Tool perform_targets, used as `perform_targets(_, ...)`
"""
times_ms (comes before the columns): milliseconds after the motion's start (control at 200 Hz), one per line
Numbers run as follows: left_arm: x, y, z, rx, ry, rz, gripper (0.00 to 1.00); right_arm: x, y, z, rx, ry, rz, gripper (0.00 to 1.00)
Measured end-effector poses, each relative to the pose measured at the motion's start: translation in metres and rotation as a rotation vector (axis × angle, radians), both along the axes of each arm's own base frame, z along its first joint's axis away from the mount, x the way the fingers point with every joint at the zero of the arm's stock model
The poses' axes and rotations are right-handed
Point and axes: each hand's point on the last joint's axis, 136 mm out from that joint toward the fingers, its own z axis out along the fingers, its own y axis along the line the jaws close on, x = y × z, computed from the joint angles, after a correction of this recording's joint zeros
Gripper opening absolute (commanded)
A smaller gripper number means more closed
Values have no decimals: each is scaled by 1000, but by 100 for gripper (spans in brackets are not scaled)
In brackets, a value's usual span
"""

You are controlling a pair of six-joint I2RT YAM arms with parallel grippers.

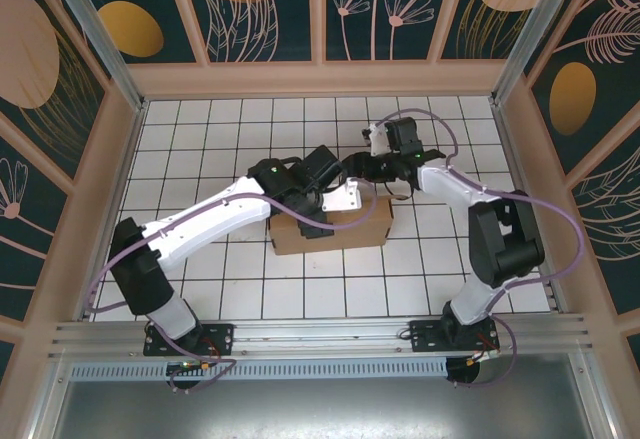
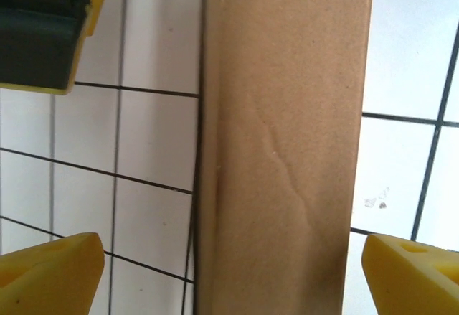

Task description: Fold the paper box

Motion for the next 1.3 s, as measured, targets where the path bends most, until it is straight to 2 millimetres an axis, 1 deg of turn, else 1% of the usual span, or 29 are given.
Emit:
perform_targets(75,2,0,16,-38,-43,2,95,-1,-4,18,-1,-57,-2,63)
perform_targets(140,2,2,30,-77,-83,2,96,-1,-7,35,-3,-109,-13,62)
perform_targets(240,-2,8,45,-125,-122,-2,97,0,-13,54,-8,-172,-34,62)
perform_targets(290,-3,9,52,-142,-136,-4,99,0,-15,59,-11,-191,-40,62)
perform_targets(335,-2,8,58,-195,-176,-8,99,-1,-17,61,-13,-218,-35,62)
perform_targets(380,-6,14,56,-211,-187,-8,98,-6,-18,62,-16,-226,-26,61)
perform_targets(455,-12,20,56,-236,-203,-10,98,-6,-18,65,-10,-236,-19,61)
perform_targets(525,-10,17,55,-256,-214,-12,97,-7,-17,61,-2,-226,-10,59)
perform_targets(581,-8,12,51,-260,-213,-13,96,-8,-16,52,2,-208,-3,59)
perform_targets(691,-4,4,34,-247,-188,-22,96,-14,-14,26,1,-145,12,58)
perform_targets(766,-4,1,26,-238,-175,-25,96,-19,-15,9,-4,-101,14,59)
perform_targets(966,-4,-4,28,-261,-171,-34,96,-23,-18,-12,-28,-66,-10,67)
perform_targets(1096,-4,-5,29,-267,-174,-35,96,-29,-27,-31,-71,-47,-49,72)
perform_targets(1191,-4,-5,29,-267,-174,-34,96,-35,-37,-36,-67,-53,-90,77)
perform_targets(1301,-4,-5,29,-266,-174,-34,97,-37,-56,-27,-21,-93,-163,79)
